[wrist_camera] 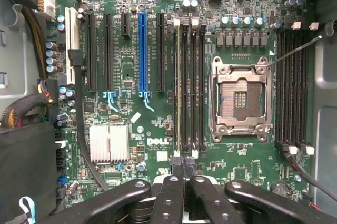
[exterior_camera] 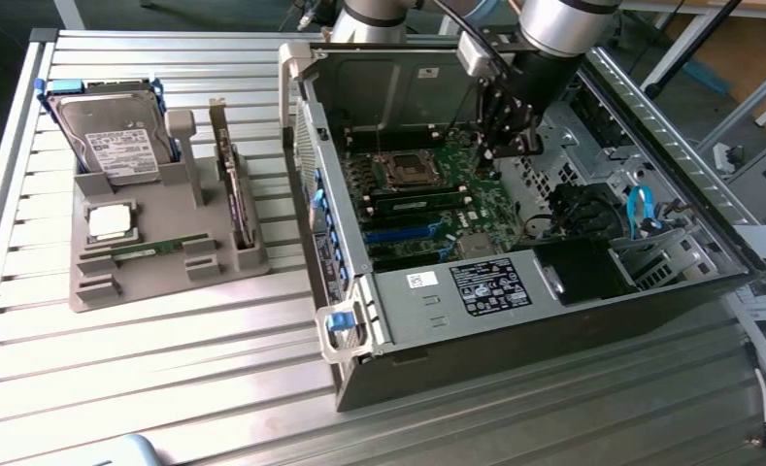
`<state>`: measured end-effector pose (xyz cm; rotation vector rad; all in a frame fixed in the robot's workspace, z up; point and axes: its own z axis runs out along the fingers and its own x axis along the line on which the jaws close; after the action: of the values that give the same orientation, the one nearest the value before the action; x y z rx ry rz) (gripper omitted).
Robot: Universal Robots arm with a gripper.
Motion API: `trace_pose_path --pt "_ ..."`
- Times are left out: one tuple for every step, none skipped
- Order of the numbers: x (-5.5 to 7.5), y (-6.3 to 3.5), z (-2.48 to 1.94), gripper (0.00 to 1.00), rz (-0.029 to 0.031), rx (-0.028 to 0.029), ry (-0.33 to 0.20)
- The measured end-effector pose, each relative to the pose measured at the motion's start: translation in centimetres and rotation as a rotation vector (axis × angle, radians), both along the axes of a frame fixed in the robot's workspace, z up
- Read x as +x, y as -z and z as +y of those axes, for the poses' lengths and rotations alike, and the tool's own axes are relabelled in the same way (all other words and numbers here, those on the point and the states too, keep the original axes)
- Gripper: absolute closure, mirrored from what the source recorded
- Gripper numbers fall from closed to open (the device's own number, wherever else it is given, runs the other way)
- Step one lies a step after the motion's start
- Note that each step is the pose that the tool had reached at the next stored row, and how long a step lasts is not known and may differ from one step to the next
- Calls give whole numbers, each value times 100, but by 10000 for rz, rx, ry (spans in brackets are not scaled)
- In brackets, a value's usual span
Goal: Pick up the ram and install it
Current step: 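Press down the ram until it locks into place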
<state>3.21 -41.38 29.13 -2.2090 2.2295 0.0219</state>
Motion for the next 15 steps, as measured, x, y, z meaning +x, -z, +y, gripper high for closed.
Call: trace_pose_path --pt "0 8 0 89 0 0 0" --pt "0 18 0 89 0 -1 0" --pt "0 26 0 89 0 1 0" --pt "0 35 0 89 1 -1 0" --pt "0 44 0 89 0 -1 0" --pt "0 55 0 89 0 0 -1" --pt "0 63 0 89 1 0 0" --pt "0 72 0 89 0 0 0" --pt "0 82 0 89 0 -1 0" --pt "0 90 0 89 0 0 -1" --pt "0 101 0 89 0 0 -1" --pt "0 110 0 89 0 0 0" --pt "0 119 0 89 0 0 0" --pt "0 127 0 89 0 0 -1" --pt "0 136 0 89 0 1 0"
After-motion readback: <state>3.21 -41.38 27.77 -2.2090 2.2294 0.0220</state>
